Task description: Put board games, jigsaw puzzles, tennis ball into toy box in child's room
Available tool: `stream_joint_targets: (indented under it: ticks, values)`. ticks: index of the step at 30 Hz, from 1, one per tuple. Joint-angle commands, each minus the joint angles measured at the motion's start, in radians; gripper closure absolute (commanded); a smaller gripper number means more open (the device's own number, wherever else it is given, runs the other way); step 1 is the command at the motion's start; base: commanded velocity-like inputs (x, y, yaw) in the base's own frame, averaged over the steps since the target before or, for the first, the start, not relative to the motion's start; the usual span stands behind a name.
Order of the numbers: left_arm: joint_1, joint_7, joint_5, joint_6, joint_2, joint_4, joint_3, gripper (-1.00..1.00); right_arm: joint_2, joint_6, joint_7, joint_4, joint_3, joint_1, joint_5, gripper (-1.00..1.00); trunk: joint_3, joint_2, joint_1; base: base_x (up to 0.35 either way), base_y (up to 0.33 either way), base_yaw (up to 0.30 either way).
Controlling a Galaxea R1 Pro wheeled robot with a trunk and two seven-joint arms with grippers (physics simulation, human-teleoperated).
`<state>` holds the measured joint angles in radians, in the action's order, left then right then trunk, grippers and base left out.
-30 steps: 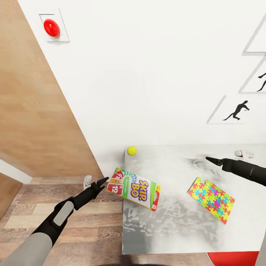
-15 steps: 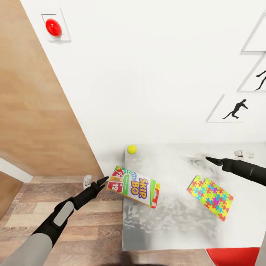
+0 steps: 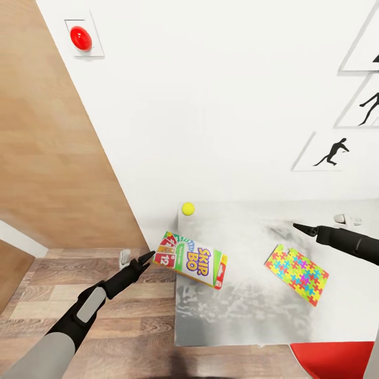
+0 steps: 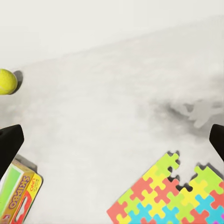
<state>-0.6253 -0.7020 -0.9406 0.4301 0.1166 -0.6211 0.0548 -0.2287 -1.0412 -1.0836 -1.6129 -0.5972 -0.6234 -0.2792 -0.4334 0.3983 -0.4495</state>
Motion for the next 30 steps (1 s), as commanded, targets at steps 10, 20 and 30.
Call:
stream_joint_targets:
  ticks: [10,20,30]
  values:
    - [-0.001,0.0,-0.01,0.007,-0.002,0.0,0.004,-1.0,0.0,-0.006,-0.01,-0.001,-0.001,-0.001,-0.01,-1.0,-0.002,0.002,0.0,-0.012,0.0,0.0]
    - [-0.001,0.0,-0.01,0.007,-0.003,0.0,0.004,-1.0,0.0,-0.006,-0.01,-0.001,-0.001,-0.001,-0.011,-1.0,-0.002,0.002,0.0,-0.003,0.0,0.0]
    - [-0.002,-0.001,-0.01,0.007,-0.003,0.0,0.004,-1.0,0.0,-0.006,-0.01,0.0,-0.002,-0.001,-0.011,-1.0,-0.002,0.002,0.0,-0.001,0.0,-0.019]
